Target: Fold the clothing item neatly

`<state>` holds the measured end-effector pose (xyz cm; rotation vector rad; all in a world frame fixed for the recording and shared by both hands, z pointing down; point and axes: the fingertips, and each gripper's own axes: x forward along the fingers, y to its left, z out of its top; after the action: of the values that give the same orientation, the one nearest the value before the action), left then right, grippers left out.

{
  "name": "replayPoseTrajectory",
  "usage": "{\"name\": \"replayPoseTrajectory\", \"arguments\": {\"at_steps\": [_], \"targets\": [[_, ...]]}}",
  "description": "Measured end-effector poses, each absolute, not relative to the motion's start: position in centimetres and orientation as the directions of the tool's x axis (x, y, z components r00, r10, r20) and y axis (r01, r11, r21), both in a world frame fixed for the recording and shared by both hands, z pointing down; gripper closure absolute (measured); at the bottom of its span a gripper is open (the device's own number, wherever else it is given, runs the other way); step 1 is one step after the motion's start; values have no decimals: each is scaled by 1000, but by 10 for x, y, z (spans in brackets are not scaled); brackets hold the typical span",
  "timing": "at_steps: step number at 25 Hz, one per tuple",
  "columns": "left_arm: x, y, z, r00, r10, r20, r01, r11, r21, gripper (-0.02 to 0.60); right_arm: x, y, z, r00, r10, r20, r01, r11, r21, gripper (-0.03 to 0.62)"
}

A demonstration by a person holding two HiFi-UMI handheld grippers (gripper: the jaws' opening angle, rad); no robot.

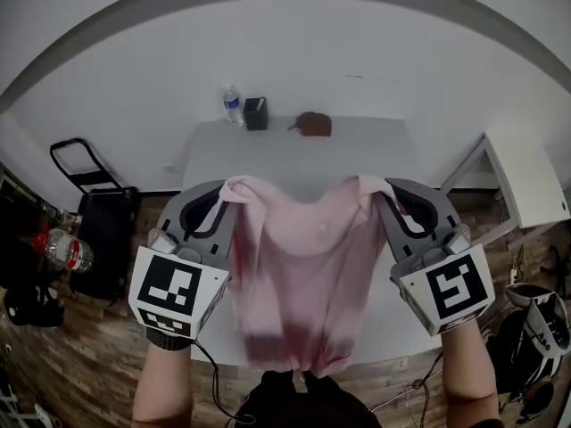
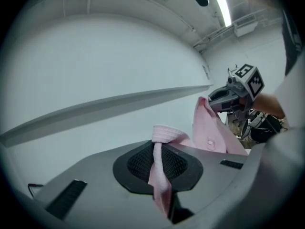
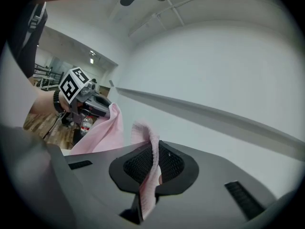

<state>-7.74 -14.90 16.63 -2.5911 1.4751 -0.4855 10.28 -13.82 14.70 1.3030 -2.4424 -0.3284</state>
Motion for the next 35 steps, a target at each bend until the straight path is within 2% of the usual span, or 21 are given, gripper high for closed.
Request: {"name": "replayPoseTrajectory", "arguments": {"at_steps": [9, 20, 35], "targets": [[-78, -269, 304, 461, -800, 383, -804, -559, -201, 561, 97, -251, 265, -435, -846, 309, -794, 522, 311, 569], [-72, -372, 443, 455, -709, 539, -785, -605, -135, 561, 104, -356, 417, -319, -799, 510, -807, 511, 295, 569], [-84, -468, 549, 341, -708, 619, -857, -505, -105, 561, 107, -457, 533, -260, -730, 632, -818, 515, 258, 569]]}}
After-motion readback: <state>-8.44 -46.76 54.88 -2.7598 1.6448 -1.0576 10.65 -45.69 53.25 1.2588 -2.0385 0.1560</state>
